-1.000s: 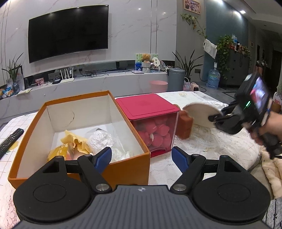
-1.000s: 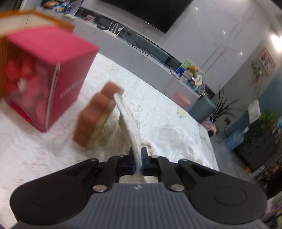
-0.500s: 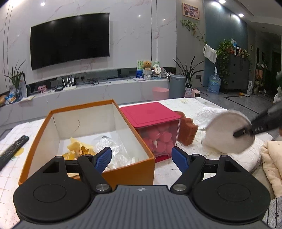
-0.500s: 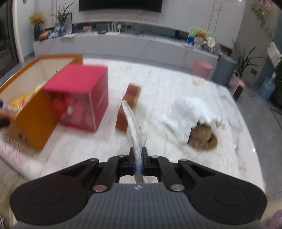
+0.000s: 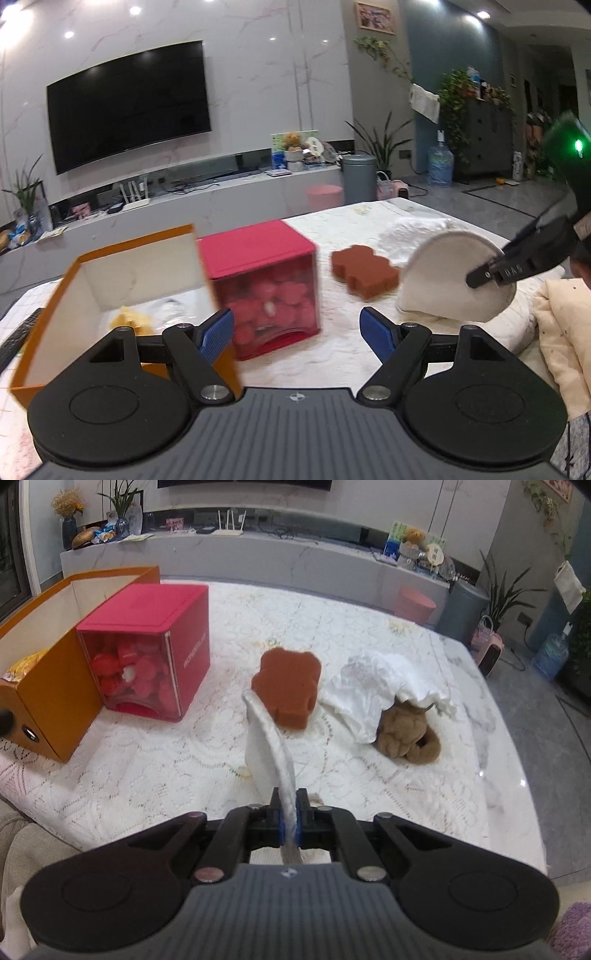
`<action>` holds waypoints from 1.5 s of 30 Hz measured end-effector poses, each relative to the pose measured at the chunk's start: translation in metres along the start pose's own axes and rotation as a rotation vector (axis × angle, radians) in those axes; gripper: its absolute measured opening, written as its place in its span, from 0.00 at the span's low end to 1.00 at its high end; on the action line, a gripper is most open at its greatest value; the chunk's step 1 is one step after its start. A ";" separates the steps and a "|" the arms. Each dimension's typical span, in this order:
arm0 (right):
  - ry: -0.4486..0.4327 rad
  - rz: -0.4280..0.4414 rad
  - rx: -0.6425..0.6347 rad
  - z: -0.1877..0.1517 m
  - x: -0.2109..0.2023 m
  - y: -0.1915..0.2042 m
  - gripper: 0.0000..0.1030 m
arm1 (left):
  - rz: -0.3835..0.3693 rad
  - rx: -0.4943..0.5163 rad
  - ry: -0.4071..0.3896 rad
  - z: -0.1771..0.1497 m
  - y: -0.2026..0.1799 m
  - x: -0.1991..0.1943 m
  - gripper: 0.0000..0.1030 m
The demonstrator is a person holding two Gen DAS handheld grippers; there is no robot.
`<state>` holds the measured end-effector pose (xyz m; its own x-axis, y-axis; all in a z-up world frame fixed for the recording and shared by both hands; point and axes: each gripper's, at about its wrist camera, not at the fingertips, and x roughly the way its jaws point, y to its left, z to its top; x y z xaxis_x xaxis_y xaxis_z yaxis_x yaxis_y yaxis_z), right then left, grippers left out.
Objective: Organize soft objects
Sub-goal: 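Grasp the white round pad with the right gripper and lift it, then grasp the brown bear-shaped sponge with the left gripper while the right gripper holds the pad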
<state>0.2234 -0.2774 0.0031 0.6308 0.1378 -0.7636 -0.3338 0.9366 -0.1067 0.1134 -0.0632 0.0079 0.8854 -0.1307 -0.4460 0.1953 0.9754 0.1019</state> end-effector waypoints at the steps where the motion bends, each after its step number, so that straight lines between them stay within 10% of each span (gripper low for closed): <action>1: -0.002 0.000 0.002 0.000 -0.001 -0.002 0.03 | -0.007 0.003 0.004 0.000 -0.006 0.005 0.88; 15: -0.022 -0.091 0.053 -0.004 -0.005 -0.042 0.03 | -0.075 -0.094 0.092 -0.007 -0.061 0.082 0.88; 26: -0.002 -0.097 0.060 -0.008 0.010 -0.049 0.03 | 0.131 -0.146 0.074 -0.007 -0.069 0.135 0.88; 34: 0.003 -0.111 0.045 -0.006 0.013 -0.052 0.03 | 0.040 -0.207 0.096 0.005 -0.090 0.147 0.88; 45: -0.088 -0.205 0.237 -0.001 -0.007 -0.083 0.03 | 0.133 -0.195 0.116 0.032 -0.111 0.198 0.88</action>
<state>0.2455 -0.3564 0.0165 0.7298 -0.0437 -0.6823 -0.0279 0.9952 -0.0936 0.2807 -0.2035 -0.0632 0.8414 0.0107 -0.5404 -0.0140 0.9999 -0.0019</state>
